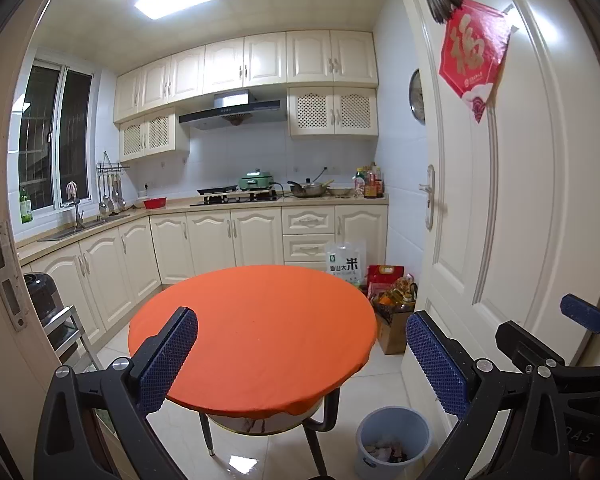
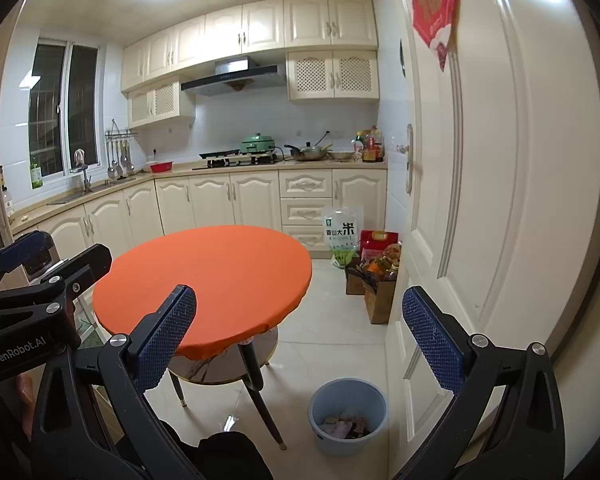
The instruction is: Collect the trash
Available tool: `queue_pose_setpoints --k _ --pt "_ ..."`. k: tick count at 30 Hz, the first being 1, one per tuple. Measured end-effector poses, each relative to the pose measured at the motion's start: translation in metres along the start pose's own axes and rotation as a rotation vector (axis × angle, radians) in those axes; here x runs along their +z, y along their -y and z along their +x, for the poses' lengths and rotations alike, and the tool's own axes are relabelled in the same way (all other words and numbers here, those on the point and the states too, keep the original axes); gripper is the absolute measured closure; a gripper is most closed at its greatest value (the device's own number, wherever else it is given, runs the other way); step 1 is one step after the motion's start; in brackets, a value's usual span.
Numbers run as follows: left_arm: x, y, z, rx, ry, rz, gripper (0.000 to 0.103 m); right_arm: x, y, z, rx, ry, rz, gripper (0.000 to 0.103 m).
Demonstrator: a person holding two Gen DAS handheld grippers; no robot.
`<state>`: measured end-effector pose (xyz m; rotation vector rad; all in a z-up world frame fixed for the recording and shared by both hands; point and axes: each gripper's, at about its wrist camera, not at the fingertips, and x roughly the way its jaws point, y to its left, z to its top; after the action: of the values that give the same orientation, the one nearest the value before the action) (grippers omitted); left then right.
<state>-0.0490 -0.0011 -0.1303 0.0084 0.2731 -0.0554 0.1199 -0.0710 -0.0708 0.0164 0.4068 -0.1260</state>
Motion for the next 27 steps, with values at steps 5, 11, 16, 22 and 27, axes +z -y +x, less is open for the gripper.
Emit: queue_pose_setpoints --k 5,11,16,22,27 --pt "0.001 -0.001 0.000 0.003 0.006 0.004 0.001 -0.001 0.000 -0.002 -0.001 0.004 0.002 0.000" --pt "0.002 -0.005 0.002 0.002 0.005 0.011 0.001 -0.001 0.000 -0.002 -0.003 0.002 0.004 0.000" --pt "0.000 -0.007 0.003 0.003 0.010 0.014 0.001 -0.001 0.000 -0.002 -0.003 0.002 0.003 0.000" --pt "-0.003 -0.013 0.002 0.007 0.016 0.023 0.001 -0.002 -0.001 -0.001 0.001 -0.003 0.001 0.000" --pt "-0.005 -0.017 0.004 -0.005 0.010 0.015 0.001 -0.002 -0.001 0.000 0.000 -0.006 0.000 0.000"
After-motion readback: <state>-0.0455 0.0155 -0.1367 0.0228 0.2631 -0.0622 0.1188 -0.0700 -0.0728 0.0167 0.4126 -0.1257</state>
